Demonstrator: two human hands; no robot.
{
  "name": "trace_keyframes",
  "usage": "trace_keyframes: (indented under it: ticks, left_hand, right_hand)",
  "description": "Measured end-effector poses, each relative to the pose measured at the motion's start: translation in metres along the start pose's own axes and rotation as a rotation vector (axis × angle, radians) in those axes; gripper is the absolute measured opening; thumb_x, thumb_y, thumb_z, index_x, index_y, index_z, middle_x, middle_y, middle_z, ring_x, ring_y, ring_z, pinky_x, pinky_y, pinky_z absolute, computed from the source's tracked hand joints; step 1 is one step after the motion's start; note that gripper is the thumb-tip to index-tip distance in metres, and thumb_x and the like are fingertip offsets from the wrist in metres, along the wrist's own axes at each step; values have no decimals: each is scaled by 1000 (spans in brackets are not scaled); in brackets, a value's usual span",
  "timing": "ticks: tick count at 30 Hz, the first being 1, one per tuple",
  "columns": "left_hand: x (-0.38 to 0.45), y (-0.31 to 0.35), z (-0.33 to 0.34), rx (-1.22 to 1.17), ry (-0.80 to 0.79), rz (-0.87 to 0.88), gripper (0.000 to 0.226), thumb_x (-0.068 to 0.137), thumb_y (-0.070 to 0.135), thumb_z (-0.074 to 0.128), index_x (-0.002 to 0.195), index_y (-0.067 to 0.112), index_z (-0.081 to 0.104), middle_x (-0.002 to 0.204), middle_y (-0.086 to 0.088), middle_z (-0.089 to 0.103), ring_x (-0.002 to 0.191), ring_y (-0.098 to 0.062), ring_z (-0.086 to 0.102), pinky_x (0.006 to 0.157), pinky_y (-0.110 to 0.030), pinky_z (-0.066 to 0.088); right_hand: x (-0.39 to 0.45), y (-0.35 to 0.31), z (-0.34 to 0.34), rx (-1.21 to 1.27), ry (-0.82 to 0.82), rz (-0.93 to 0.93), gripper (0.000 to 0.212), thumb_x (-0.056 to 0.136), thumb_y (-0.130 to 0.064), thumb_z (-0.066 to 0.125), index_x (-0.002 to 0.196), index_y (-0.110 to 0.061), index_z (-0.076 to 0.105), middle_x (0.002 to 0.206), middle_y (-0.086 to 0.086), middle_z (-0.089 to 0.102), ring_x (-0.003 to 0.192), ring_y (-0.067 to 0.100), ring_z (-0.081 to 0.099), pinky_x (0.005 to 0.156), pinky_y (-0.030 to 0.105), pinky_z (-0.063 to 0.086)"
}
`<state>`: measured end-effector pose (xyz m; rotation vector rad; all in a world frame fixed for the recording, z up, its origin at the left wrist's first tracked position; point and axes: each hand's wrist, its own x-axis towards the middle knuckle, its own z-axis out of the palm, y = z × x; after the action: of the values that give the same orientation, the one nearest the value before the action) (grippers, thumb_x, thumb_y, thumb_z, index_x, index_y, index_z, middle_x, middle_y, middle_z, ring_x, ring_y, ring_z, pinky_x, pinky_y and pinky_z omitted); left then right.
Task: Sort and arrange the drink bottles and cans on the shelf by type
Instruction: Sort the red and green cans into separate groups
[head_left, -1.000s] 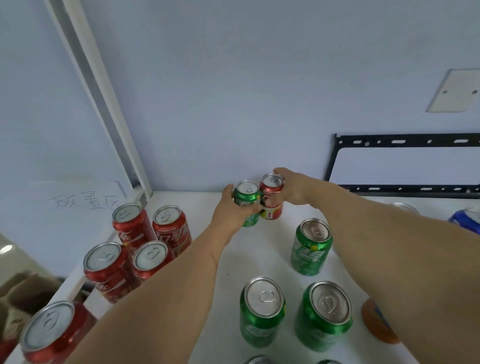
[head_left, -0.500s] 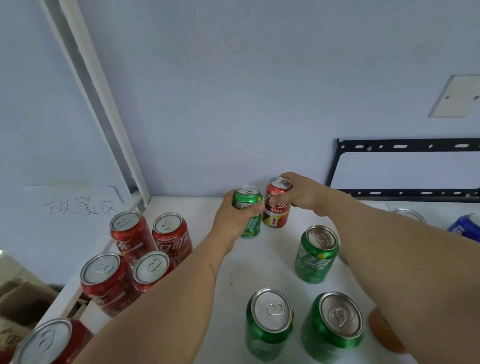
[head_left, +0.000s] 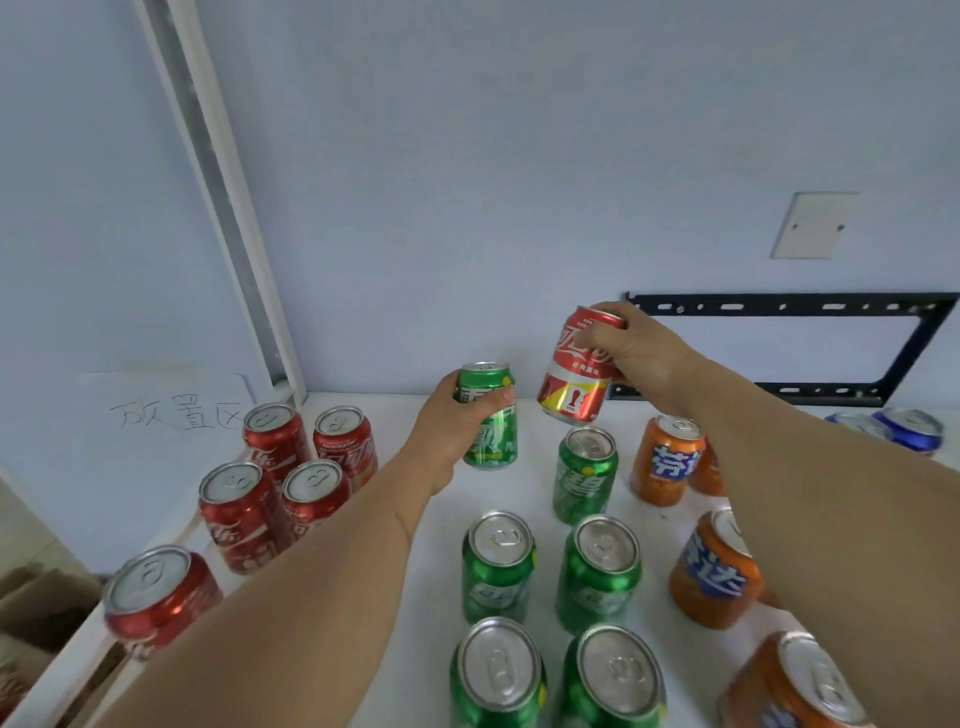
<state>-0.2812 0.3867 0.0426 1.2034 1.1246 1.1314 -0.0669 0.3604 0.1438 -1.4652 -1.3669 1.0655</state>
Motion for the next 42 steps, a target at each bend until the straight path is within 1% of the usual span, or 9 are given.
trace_keyframes:
  ticks: [7,10,16,22,27,30,32,37,42]
  left_hand:
    - [-39,-2,4,95,-14,-11,48,80,33,80,123,23,60,108,8,69,92,-4,65,63,-15,46]
    - [-50,-9,4,115,-31,-38,41,81,28,80,116,26,58,99,11,68,86,-3,65,56,-10,47]
    - [-58,-23,3,110,-78,-75,63,73,19,86,127,26,55,113,3,68,101,-19,67,83,-36,56]
    - [-64,-31,-2,148,-132,-78,65,74,13,84,130,24,55,119,-3,69,100,-19,68,75,-28,55]
    - [-70,-3,-7,271,-72,-117,84,84,36,75,153,14,32,148,-3,44,131,-24,47,98,-31,37]
    - [-78,28,-17,485,101,90,46,92,36,64,131,13,59,134,-4,60,120,-23,56,97,-28,42]
    - [-92,43,-25,723,176,298,32,96,34,57,119,14,66,122,-4,67,113,-24,59,90,-25,41]
    - [-145,45,-63,1312,192,695,32,99,34,48,107,13,71,108,-5,68,100,-27,62,78,-39,51]
    - [-204,30,-108,1553,167,935,31,91,30,52,75,10,70,73,-7,65,64,-27,62,49,-33,46]
  right_hand:
    - [-46,10,-8,-3,-17,8,52,86,-22,71,132,-23,48,118,5,61,104,22,63,88,37,54]
    - [-63,13,-12,-43,-11,-7,49,87,-23,71,130,-24,49,116,3,62,102,21,63,83,33,54]
    - [-87,11,-14,-83,16,-8,48,86,-25,71,128,-30,49,114,0,63,102,21,64,90,41,54]
    - [-108,2,-3,-117,42,0,49,87,-24,71,129,-31,48,113,-3,61,99,17,62,80,33,52]
    - [-124,-10,16,-134,61,-4,56,85,-23,73,132,-27,43,114,0,61,99,18,62,78,31,51]
    - [-133,-20,31,-122,65,-15,60,82,-21,76,132,-22,42,115,3,61,100,17,62,77,30,50]
    - [-140,-27,41,-148,36,-25,60,80,-20,77,130,-21,43,113,3,62,100,18,62,82,32,51]
    - [-163,-44,74,-186,-52,-95,55,80,-17,77,124,-23,45,106,0,63,94,14,63,73,27,50]
    - [-190,-41,118,-162,-153,-127,55,79,-12,77,124,-23,47,106,-2,63,96,15,62,73,27,49]
